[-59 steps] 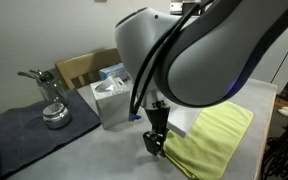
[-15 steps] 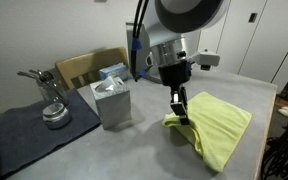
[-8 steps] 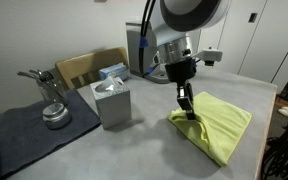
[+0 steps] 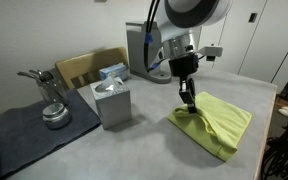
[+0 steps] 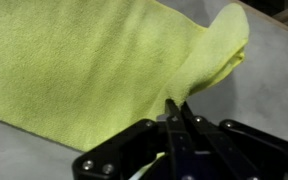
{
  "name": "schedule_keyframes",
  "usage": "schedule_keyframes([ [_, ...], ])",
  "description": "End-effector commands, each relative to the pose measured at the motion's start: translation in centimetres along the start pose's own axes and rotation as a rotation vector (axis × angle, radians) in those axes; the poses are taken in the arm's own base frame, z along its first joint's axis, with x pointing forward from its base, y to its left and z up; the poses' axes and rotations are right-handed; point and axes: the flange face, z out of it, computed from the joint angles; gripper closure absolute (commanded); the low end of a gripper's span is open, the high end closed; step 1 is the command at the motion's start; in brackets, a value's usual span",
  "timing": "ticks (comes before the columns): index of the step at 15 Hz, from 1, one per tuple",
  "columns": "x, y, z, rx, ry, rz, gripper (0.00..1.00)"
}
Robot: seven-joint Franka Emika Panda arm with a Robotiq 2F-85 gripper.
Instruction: Fold the towel once on the table
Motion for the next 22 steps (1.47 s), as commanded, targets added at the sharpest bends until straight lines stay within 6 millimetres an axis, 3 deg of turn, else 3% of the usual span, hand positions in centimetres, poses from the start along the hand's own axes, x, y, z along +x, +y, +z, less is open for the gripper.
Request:
schedule_keyframes([
  [1,-1.6,1.2,-1.1,-0.006,0.006,0.006,0.99],
  [11,-3.0,5.4,-3.1,-0.030,0.031,0.108,0.99],
  [22,-4.2,7.5,-3.3,-0.043,0.023,0.146,0.99],
])
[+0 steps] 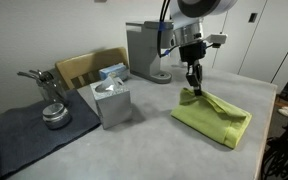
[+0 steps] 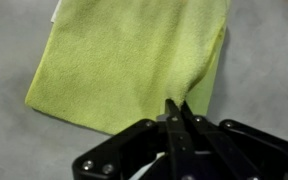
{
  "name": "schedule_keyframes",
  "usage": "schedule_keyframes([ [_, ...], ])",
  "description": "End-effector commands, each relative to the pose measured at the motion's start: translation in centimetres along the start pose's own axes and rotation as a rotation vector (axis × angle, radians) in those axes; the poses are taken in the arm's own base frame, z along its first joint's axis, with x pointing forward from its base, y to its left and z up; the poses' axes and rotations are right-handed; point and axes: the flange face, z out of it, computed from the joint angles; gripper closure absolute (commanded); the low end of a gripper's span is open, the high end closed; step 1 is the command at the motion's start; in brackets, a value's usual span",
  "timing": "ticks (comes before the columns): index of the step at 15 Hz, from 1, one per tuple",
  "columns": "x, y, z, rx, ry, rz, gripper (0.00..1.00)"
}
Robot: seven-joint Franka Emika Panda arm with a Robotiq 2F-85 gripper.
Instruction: Fold the towel once on the table
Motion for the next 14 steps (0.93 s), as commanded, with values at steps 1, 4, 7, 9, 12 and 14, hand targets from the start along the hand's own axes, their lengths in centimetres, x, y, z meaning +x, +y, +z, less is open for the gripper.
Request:
schedule_keyframes([
  [1,-1.7,1.0,-0.5,-0.009,-0.015,0.015,0.99],
  [4,-2.3,1.9,-0.5,-0.013,-0.016,0.020,0.99],
  [7,-3.0,2.6,-0.3,-0.015,-0.019,0.021,0.99],
  [9,-3.3,3.0,-0.2,-0.017,-0.023,0.016,0.99],
  [12,-3.5,3.3,0.3,-0.020,-0.036,-0.002,0.99],
  [14,-3.6,3.6,0.5,-0.023,-0.043,-0.013,0.99],
])
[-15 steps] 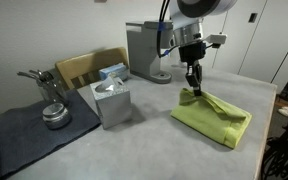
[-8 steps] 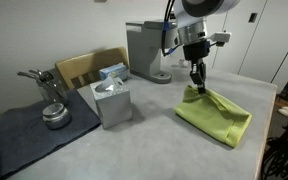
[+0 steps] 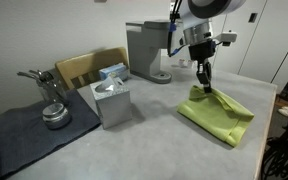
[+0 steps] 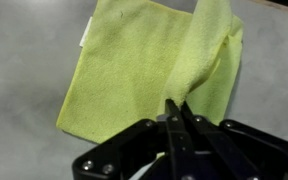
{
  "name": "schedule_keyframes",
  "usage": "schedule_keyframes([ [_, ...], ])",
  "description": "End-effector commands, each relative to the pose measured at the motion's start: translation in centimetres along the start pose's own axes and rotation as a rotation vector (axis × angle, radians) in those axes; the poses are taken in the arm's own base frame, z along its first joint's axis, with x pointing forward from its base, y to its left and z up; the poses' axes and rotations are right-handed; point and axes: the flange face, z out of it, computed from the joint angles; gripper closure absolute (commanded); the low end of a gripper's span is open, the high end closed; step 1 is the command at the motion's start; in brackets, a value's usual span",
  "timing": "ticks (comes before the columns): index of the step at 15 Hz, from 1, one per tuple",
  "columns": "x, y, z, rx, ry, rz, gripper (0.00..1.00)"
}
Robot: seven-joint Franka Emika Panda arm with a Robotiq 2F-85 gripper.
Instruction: Fold the towel once on the table
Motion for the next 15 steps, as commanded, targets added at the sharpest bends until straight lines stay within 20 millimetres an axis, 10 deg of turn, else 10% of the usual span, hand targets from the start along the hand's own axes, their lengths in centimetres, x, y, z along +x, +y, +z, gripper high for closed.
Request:
schedule_keyframes([
  [1,-1.3,0.8,0.2,-0.007,-0.020,-0.034,0.99],
  [15,-2.4,5.3,0.2,-0.017,-0.027,-0.130,0.99],
])
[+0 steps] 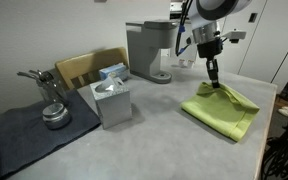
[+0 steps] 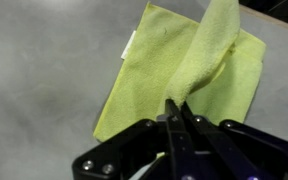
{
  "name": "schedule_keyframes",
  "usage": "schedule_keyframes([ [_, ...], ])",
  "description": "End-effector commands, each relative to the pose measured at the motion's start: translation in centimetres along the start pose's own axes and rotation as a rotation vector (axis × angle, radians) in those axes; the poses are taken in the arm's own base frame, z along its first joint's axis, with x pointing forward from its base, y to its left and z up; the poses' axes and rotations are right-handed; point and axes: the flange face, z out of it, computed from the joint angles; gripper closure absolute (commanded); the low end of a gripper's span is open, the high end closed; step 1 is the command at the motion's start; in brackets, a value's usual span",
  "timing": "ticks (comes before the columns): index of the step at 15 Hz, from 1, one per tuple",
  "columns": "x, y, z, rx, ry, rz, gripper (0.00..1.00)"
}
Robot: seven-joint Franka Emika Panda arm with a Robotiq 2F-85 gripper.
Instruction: Fold the towel once on the table
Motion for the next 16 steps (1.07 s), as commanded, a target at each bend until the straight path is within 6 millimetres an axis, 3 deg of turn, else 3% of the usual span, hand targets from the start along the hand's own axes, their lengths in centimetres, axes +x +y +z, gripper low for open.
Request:
schedule_keyframes([
  [1,-0.6,0.6,0.0,0.014,-0.006,-0.050,0.99],
  [10,0.3,-0.3,1.4,0.050,-0.010,-0.131,0.99],
  [16,-0.2,0.7,2.0,0.057,-0.018,-0.122,0.99],
])
